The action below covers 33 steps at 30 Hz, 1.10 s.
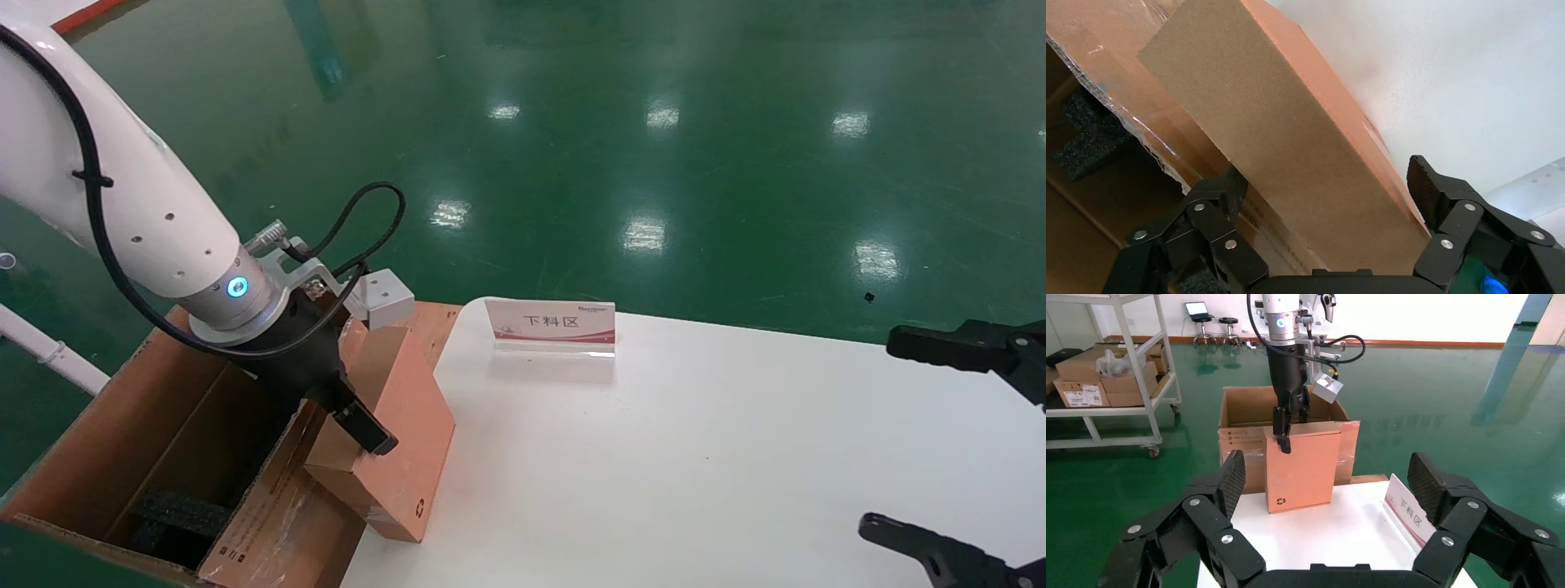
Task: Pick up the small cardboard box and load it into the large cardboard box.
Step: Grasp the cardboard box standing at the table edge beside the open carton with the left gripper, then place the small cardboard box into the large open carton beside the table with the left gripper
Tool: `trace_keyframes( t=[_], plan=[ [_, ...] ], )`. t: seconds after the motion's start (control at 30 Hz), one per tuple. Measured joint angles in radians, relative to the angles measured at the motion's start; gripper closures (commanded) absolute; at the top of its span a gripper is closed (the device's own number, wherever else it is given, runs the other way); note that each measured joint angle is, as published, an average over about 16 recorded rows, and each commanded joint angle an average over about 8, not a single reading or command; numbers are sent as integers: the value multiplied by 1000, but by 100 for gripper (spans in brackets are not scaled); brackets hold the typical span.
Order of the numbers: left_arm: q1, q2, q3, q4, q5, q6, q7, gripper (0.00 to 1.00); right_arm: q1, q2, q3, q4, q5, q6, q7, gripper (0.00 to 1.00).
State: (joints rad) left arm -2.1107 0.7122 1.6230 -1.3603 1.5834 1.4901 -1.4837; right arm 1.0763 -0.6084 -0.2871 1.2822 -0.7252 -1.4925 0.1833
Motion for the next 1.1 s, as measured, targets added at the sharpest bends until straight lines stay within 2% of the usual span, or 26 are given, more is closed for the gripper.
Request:
trace_keyframes(
  t=[0.73,1.1],
  plan=[
    [-1,3,-1,5,2,4,4,100,0,0,0,0,0,0,0,100],
    [-34,-1,-36,21,-31,-18,52,100,0,0,0,0,0,0,0,100]
  ],
)
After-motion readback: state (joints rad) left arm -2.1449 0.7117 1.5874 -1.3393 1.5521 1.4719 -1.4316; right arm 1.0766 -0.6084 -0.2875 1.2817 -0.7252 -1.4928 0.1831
